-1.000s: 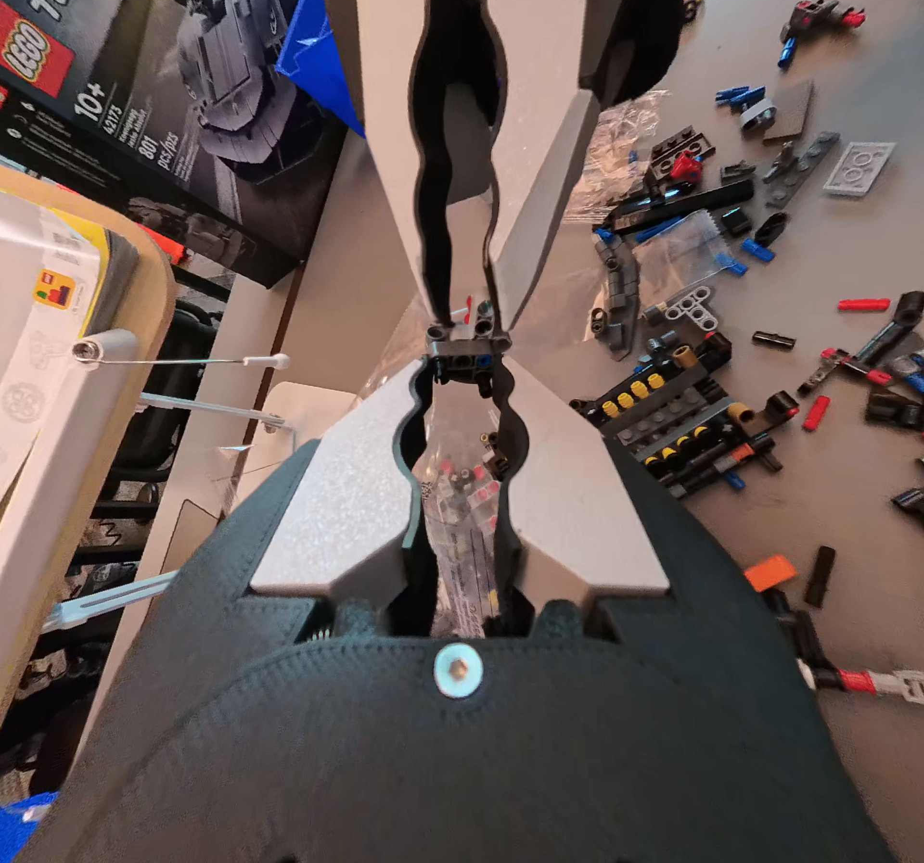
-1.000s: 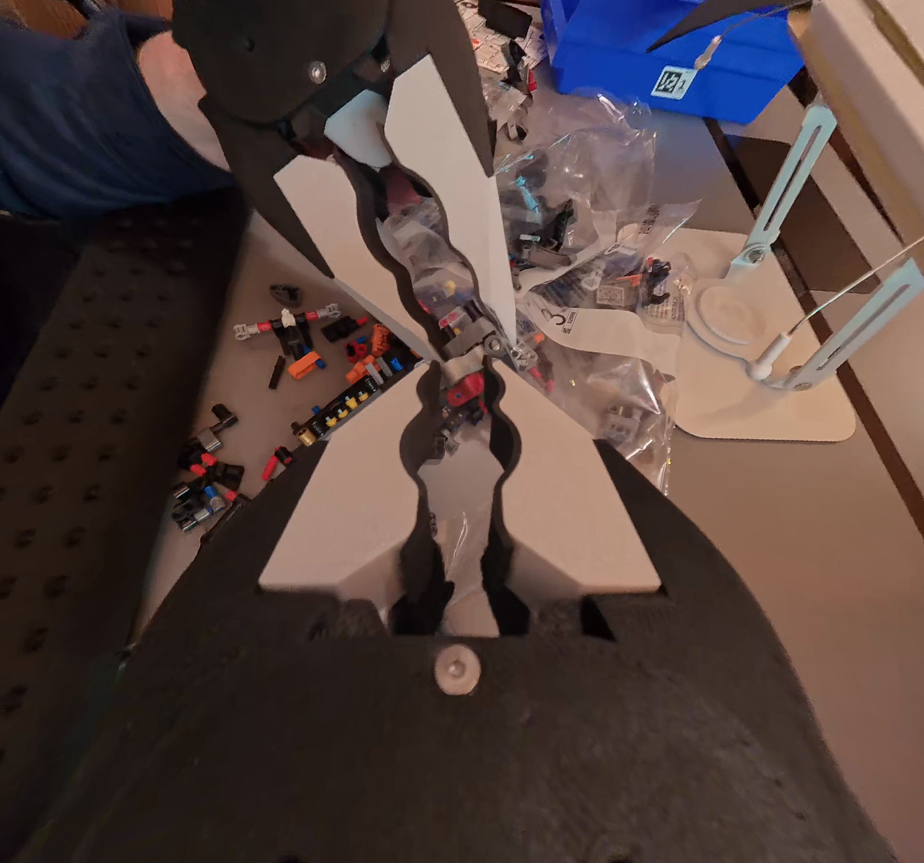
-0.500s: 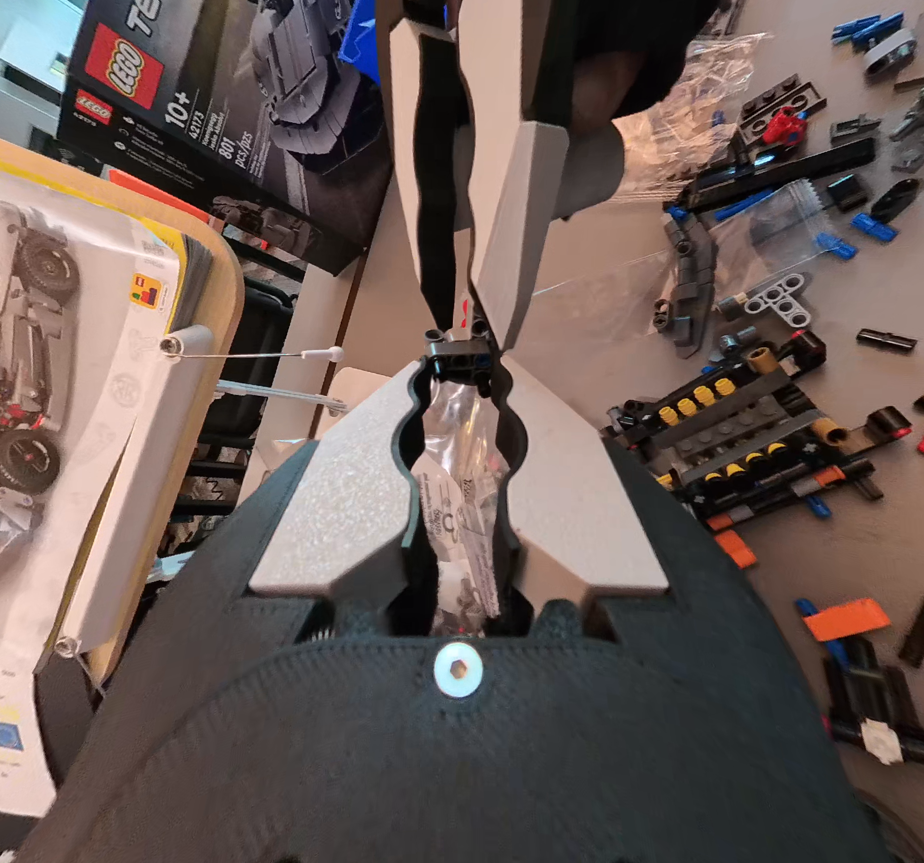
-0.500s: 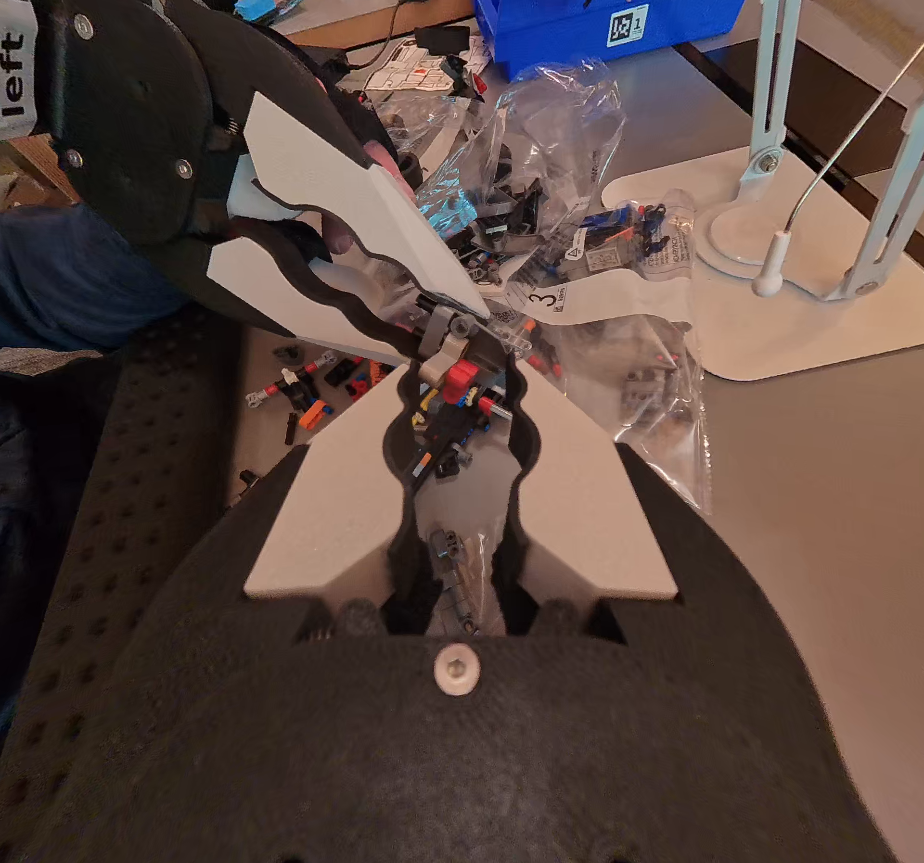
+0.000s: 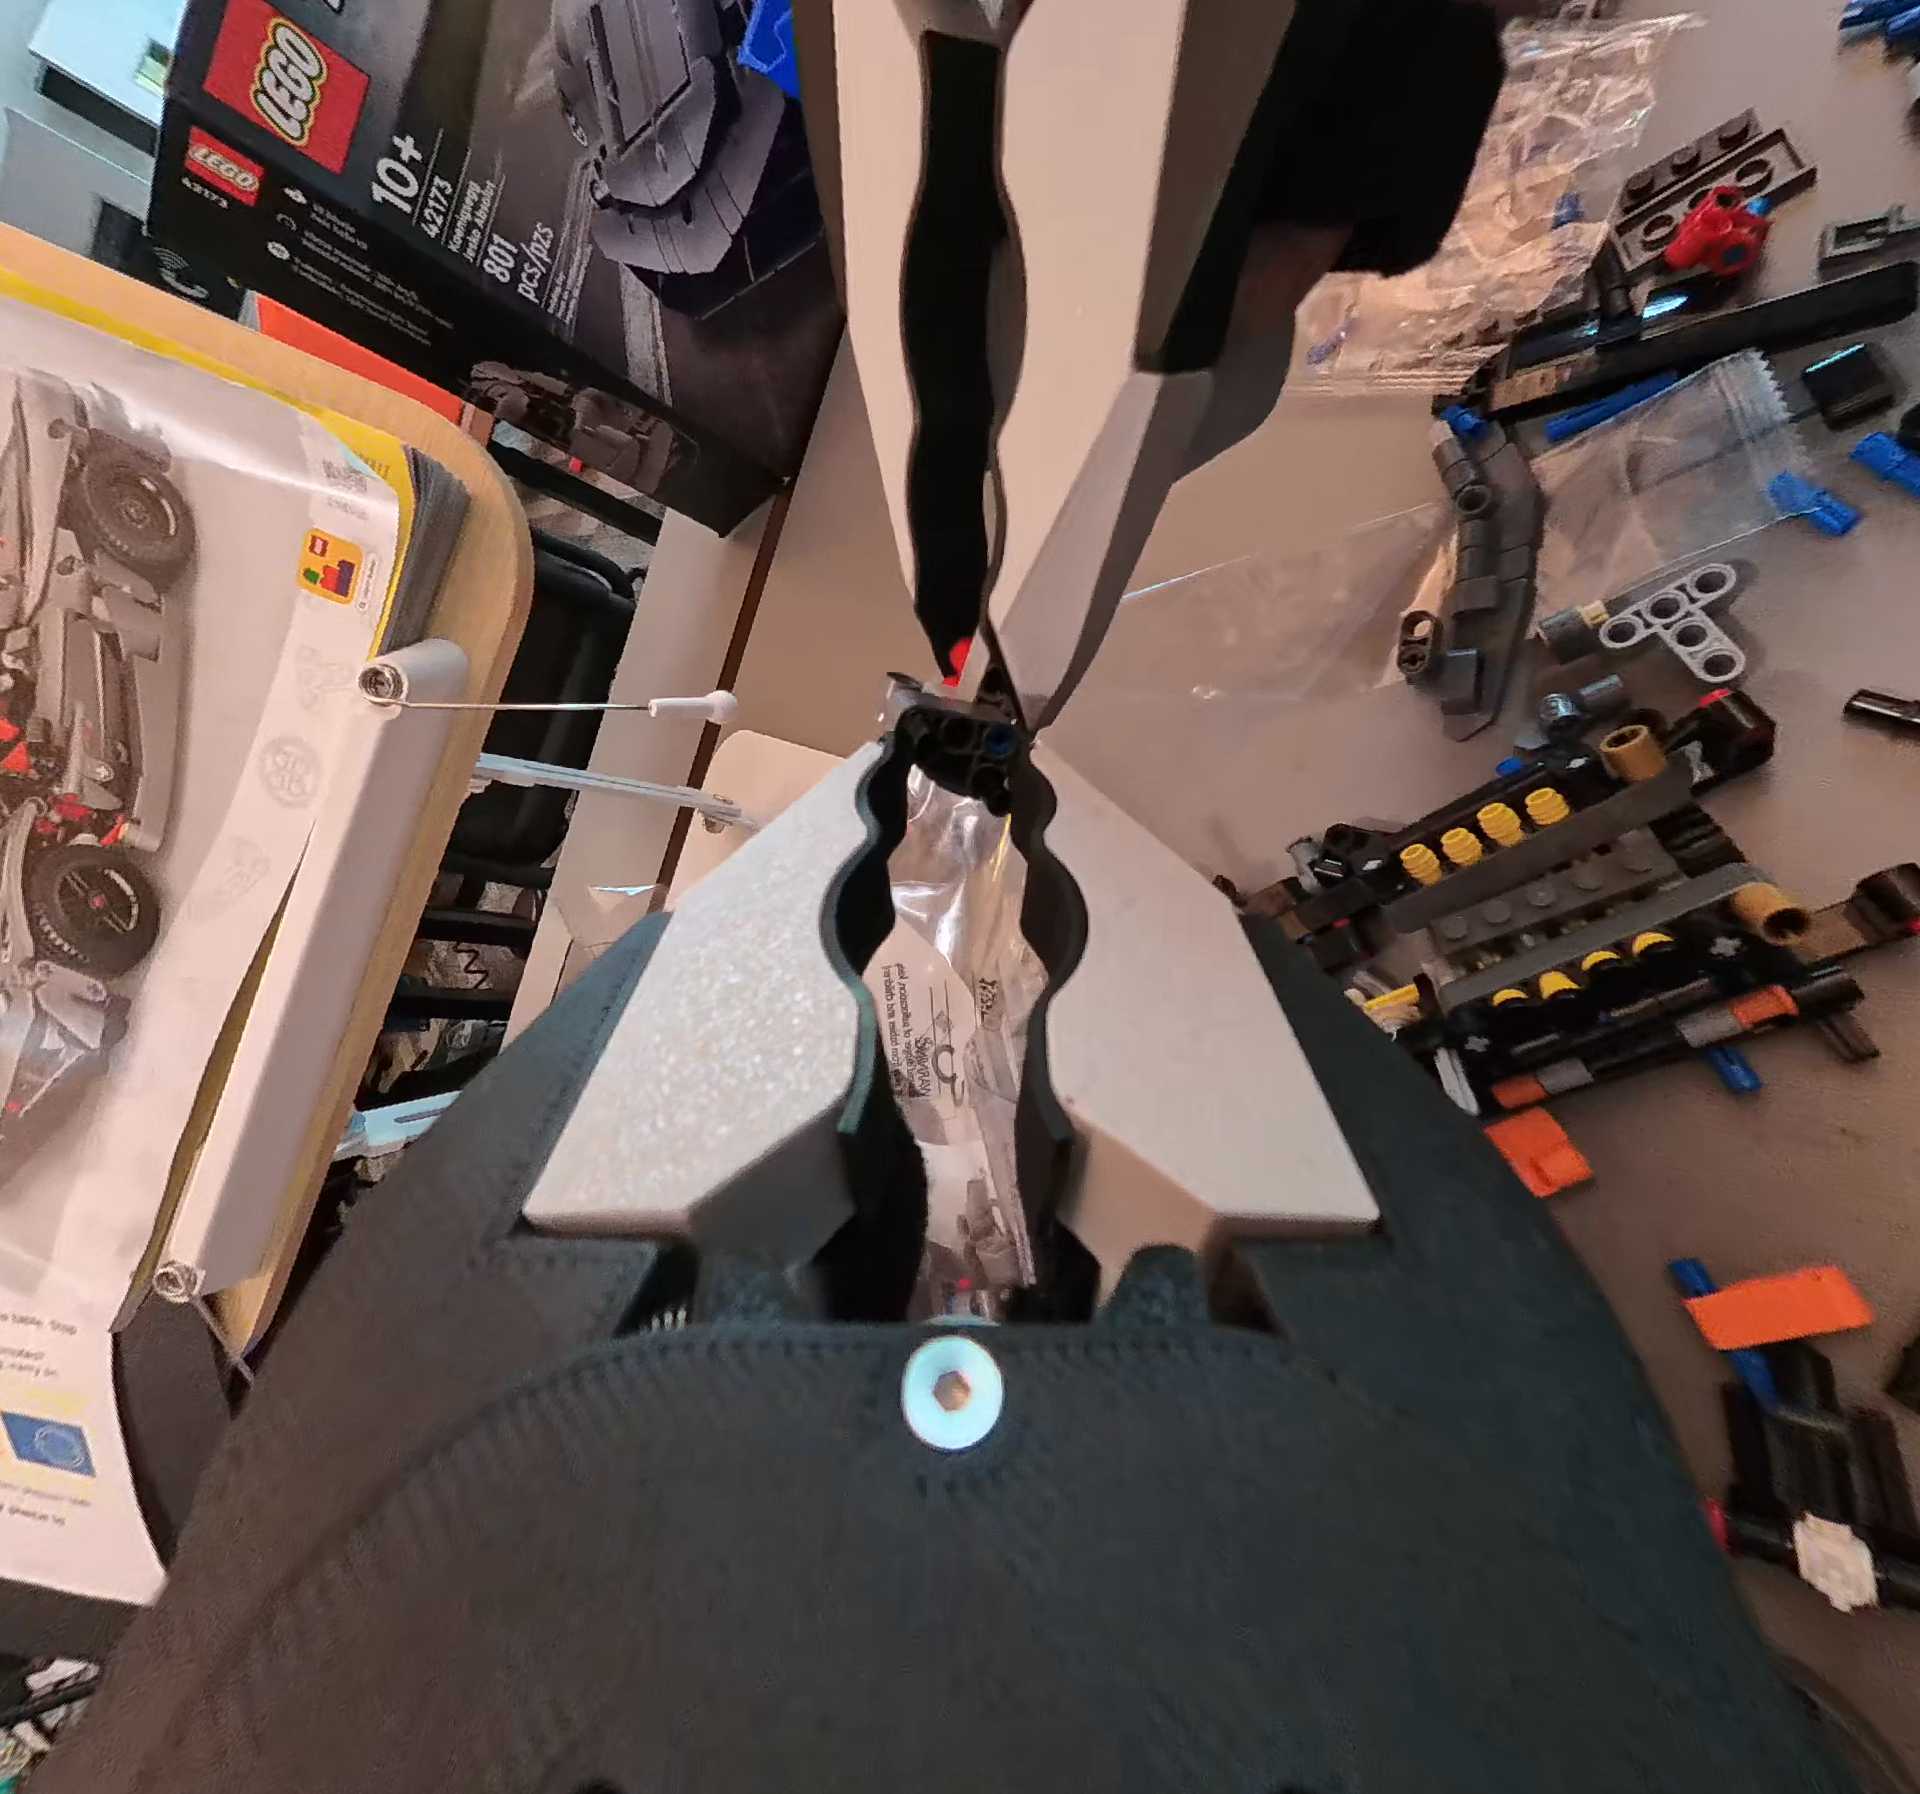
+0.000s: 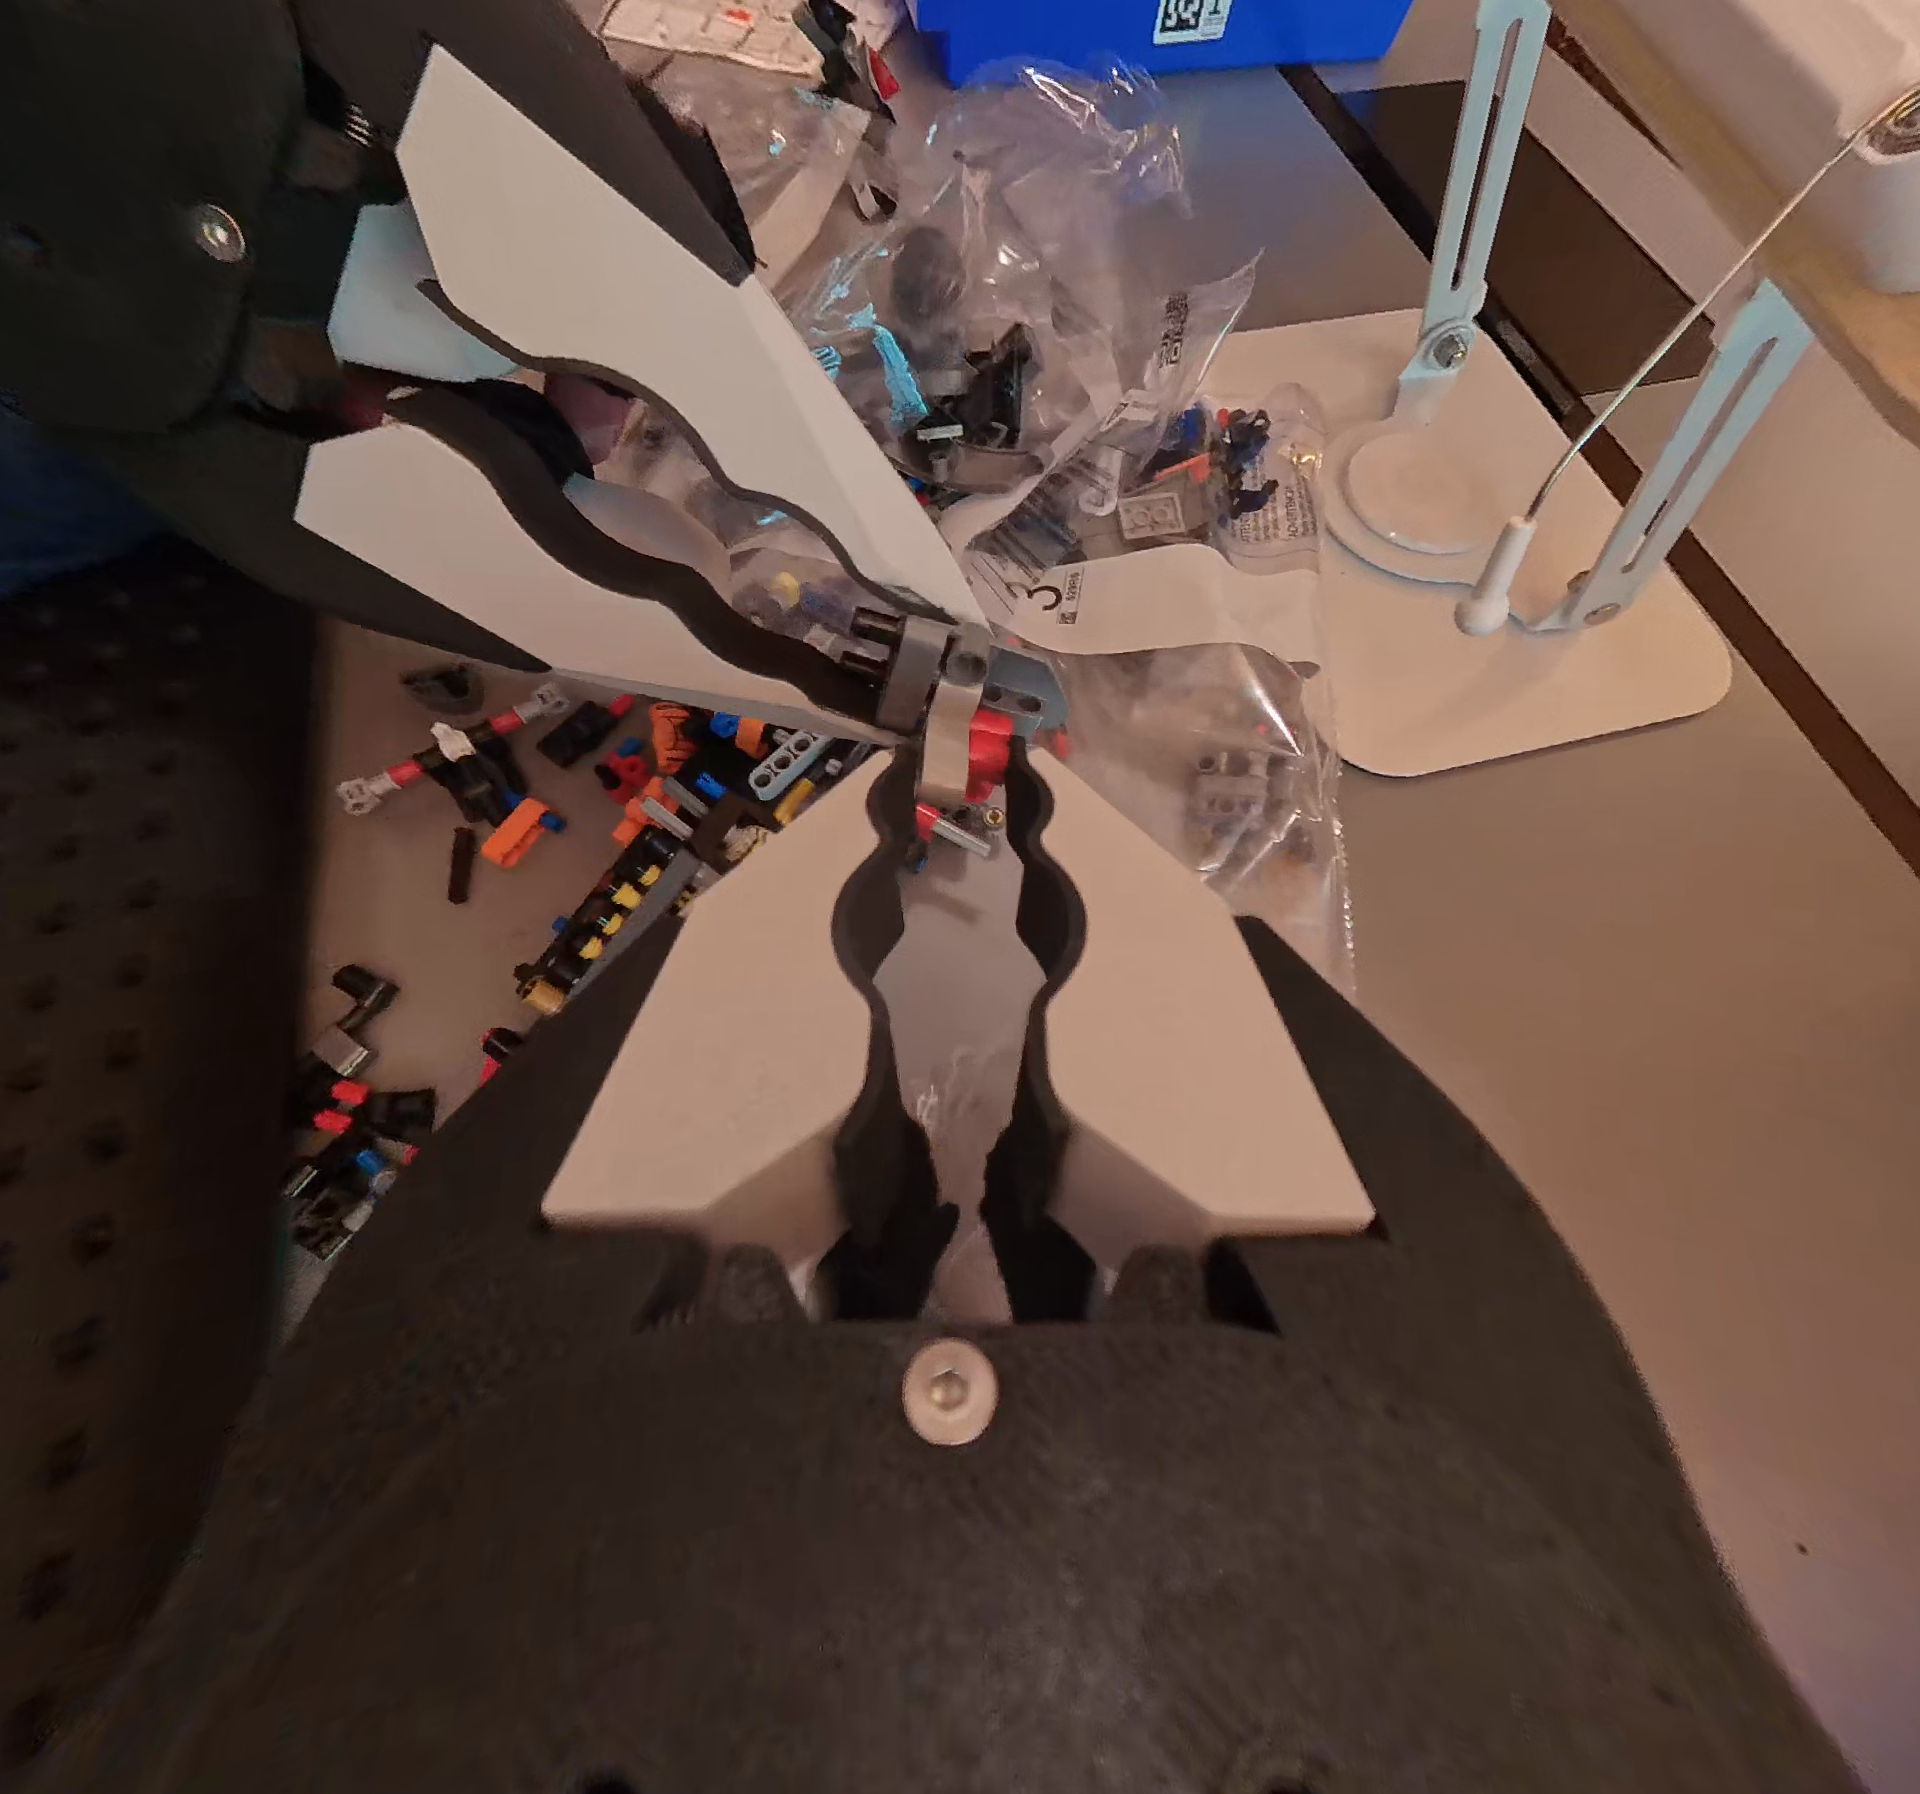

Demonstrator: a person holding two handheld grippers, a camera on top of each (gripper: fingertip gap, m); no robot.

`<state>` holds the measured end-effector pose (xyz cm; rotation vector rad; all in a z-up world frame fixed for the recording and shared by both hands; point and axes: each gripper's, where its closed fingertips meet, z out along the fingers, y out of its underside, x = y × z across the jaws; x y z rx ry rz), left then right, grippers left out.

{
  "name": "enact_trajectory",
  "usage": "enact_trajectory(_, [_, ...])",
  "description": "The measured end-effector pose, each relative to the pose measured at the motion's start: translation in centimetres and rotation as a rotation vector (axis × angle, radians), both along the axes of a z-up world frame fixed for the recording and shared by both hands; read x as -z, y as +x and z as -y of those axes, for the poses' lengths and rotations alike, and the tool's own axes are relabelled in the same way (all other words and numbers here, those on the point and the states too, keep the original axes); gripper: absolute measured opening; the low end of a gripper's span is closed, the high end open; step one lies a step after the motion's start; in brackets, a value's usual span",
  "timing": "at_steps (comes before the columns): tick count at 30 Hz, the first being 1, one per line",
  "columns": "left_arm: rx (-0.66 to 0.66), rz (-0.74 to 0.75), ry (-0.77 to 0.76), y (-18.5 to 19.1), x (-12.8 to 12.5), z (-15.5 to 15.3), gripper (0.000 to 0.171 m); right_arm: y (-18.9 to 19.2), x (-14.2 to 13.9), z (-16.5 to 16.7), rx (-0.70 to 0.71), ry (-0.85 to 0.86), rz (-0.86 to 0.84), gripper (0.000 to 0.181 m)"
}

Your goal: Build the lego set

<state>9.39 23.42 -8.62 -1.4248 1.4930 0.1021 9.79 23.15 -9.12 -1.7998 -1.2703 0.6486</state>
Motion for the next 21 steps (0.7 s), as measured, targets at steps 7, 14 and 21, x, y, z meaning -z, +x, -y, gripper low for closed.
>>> enact_trajectory(7, [0.011, 0.080, -0.066, 0.0, -0.3, -0.1, 0.017, 0.1, -0.3, -0.4, 0.032, 0.103, 0.067, 0.014])
enact_trajectory(14, [0.034, 0.130, -0.067, 0.2, -0.9, -0.3, 0.014, 0.2, -1.3, -0.5, 0.025, 0.015, -0.079, 0.015])
enact_trajectory(21, [0.031, 0.116, -0.044, 0.4, -0.7, -0.4, 0.013, 0.2, -1.4, -0.6, 0.025, -0.002, -0.104, 0.016])
